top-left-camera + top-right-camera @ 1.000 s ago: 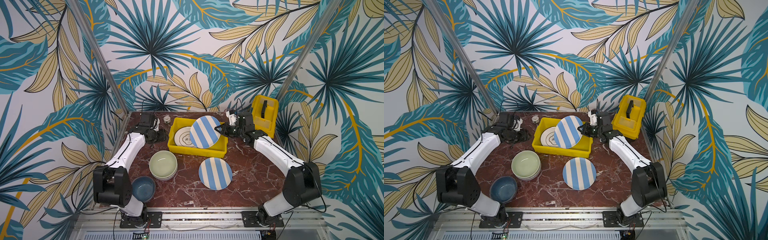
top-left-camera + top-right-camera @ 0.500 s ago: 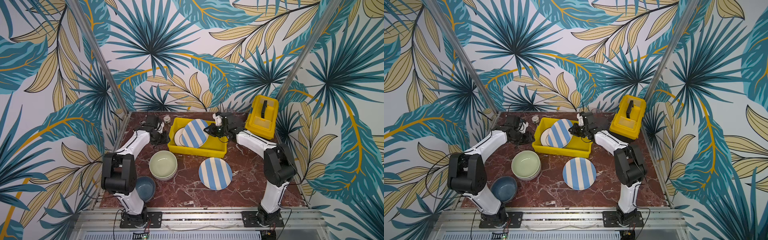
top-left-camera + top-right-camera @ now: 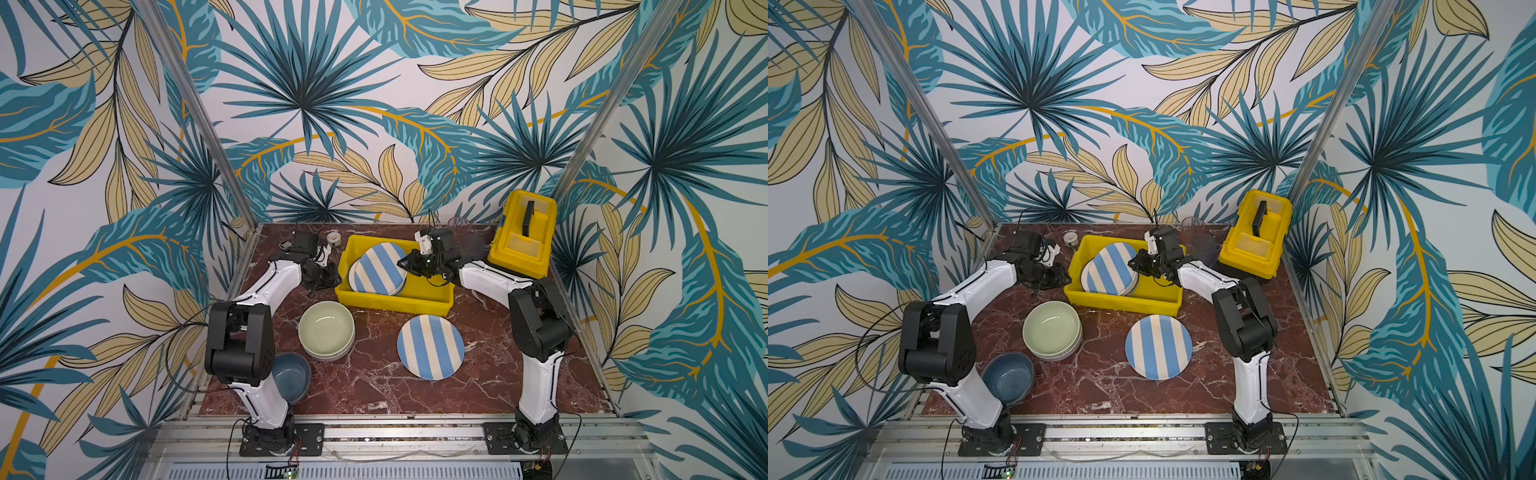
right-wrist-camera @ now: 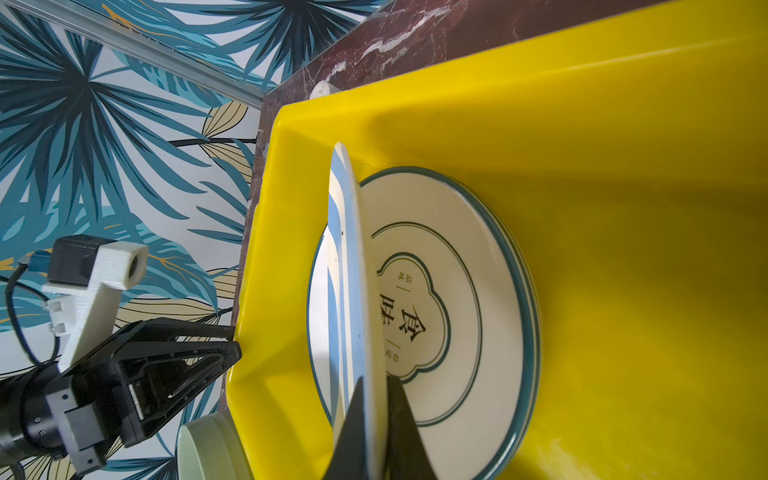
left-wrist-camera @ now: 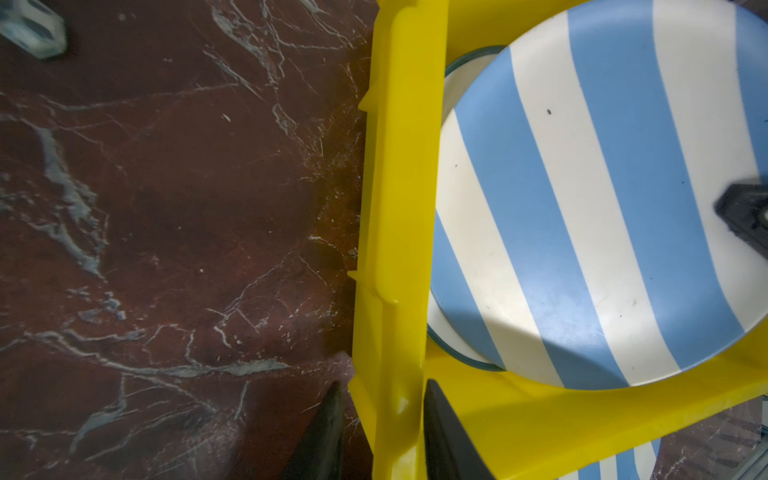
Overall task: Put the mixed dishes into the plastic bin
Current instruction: 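Lower the striped plate flat onto the plates inside the bin with both grippers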
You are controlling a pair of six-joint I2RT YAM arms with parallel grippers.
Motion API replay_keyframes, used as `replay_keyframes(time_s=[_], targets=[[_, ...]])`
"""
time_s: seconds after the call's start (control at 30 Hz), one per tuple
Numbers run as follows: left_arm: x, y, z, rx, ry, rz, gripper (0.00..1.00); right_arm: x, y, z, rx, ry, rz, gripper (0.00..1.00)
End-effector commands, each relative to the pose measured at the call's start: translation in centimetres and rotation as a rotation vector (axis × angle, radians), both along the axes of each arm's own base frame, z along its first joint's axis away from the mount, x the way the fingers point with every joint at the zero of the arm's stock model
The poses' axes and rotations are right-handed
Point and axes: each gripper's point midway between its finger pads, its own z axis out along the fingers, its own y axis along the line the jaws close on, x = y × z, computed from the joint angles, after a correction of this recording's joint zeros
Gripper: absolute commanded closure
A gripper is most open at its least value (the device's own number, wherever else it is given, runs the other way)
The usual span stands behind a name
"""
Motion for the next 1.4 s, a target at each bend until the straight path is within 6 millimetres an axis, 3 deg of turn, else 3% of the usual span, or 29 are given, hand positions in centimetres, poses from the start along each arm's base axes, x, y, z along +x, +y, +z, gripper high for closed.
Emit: replay_keyframes(time_s=[0.0,0.2,0.4,0.53,0.8,1.17,1.37], targets=[[0.8,-0.3,0.6,-0.022,-0.025,-0.006,0.70,-0.4,1.6,0.0,0.053,0.000,0.050,0.97],[0.7,-0.3,0.5,-0.028,-0.021,-0.007,0.73,-0.6,1.9,-1.7,0.073,0.042,0.057,0.94],[0.6,-0.4,0.4,-0.033,-0.019,-0.006,0.74,-1.0,1.2,-3.3,0.002,0.068,0.052,0.76],[0.7,-0.6,0.4,-0.042,-0.018,-0.007,0.75,-1.4,0.4,-3.9,-0.086,0.077,0.054,0.71],[0.8,-0.7,0.3,-0.050,-0.014,-0.009,0.77,-2.1,-0.9,-6.0,-0.227,0.135,0.055,0.67],[0.6,-0.7,0.4,-0.052,-0.014,-0.009,0.77,-2.4,-0.3,-8.0,-0.329,0.188,0.081,0.62],[0.5,-0.7,0.4,-0.050,-0.014,-0.006,0.77,-2.5,-0.5,-8.1,-0.354,0.189,0.071,0.59]])
